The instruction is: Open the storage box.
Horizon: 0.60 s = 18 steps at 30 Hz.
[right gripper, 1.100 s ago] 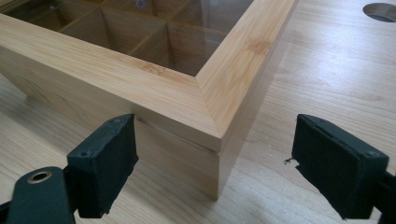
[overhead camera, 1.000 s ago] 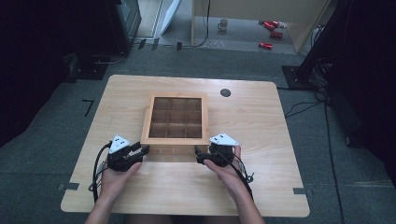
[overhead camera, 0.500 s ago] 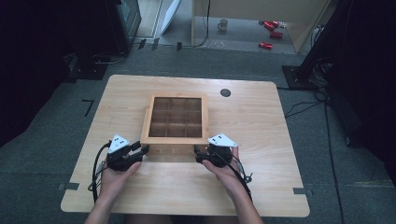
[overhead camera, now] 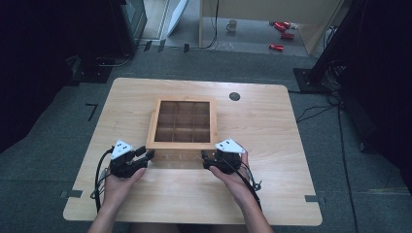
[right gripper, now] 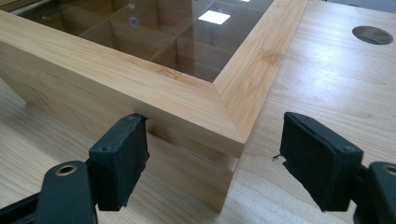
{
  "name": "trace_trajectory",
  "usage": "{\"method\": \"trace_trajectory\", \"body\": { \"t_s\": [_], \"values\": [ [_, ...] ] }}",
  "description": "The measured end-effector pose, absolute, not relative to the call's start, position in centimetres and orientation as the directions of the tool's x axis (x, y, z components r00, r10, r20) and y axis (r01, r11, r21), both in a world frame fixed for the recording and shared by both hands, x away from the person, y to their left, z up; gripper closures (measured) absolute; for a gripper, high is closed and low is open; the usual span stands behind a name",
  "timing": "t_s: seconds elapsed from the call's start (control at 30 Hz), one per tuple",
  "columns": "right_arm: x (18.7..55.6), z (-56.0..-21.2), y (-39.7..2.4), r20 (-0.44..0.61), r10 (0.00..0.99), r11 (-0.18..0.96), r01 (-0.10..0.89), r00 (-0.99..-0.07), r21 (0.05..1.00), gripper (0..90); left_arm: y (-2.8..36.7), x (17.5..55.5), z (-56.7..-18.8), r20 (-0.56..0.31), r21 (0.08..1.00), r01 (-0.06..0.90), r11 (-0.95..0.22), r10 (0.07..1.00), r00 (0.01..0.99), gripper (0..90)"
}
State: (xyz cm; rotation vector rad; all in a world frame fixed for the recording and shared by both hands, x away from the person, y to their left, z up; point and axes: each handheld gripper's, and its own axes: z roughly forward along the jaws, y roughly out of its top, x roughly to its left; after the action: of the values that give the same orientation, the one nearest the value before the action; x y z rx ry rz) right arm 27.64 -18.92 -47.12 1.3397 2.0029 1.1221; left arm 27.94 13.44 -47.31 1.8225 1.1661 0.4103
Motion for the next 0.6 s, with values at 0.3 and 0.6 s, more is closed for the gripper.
{"method": "trace_trajectory", "body": {
  "t_s": [0.3, 0.6],
  "values": [
    [27.8, -46.4, -18.6, 0.056, 0.911, 0.173, 0.503, -0.408, 0.847, 23.6, 14.0, 27.2, -47.5, -0.152, 0.821, 0.546, -0.165, 0.859, 0.489, 54.7],
    [27.9, -45.2, -18.6, 0.047, 0.91, 0.174, 0.483, -0.411, 0.858, 23.5, 16.5, 26.4, -49.2, -0.14, 0.794, 0.585, -0.168, 0.885, 0.445, 49.1]
  ]
}}
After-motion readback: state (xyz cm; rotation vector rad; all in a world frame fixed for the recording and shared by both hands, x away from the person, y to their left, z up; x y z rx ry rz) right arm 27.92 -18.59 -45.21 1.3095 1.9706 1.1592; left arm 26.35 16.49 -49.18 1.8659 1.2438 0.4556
